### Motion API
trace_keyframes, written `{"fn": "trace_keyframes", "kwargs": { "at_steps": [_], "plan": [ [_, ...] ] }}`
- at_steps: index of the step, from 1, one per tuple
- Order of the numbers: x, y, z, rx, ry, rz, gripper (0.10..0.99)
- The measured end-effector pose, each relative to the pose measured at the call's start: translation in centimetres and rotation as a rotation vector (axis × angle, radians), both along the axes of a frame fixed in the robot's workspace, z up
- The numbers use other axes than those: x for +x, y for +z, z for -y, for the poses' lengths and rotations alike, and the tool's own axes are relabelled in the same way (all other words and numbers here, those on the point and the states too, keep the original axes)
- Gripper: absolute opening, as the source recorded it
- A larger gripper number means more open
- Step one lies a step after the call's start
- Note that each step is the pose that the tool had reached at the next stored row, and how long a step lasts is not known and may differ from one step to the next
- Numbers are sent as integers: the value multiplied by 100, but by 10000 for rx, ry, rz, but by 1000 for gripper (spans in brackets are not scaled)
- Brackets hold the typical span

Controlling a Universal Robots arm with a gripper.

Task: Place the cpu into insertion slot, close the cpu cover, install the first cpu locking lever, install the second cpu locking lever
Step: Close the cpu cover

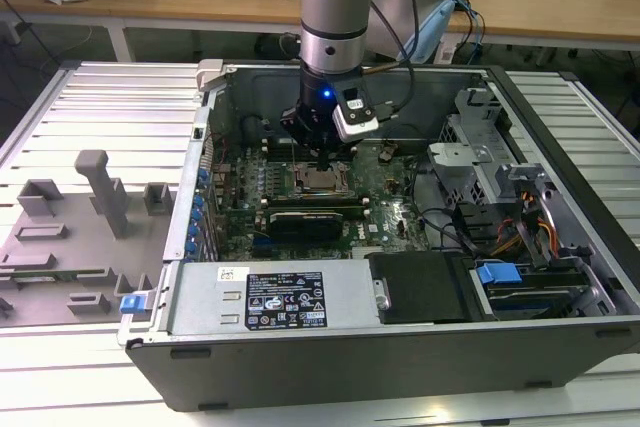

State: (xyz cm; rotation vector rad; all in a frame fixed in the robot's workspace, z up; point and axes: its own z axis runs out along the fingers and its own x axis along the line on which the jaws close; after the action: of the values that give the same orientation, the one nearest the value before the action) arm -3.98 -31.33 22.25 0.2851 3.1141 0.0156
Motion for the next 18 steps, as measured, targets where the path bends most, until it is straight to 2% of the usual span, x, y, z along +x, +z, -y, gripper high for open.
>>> {"fn": "trace_keyframes", "kwargs": {
  "at_steps": [5, 8, 13, 18],
  "plan": [
    [-3, 1, 71, -2, 0, -1, 106],
    [-9, -2, 76, -1, 15, 1, 106],
    [-77, -11, 79, -1, 155, 0, 106],
    [-94, -18, 87, -3, 776, -2, 106]
  ]
}}
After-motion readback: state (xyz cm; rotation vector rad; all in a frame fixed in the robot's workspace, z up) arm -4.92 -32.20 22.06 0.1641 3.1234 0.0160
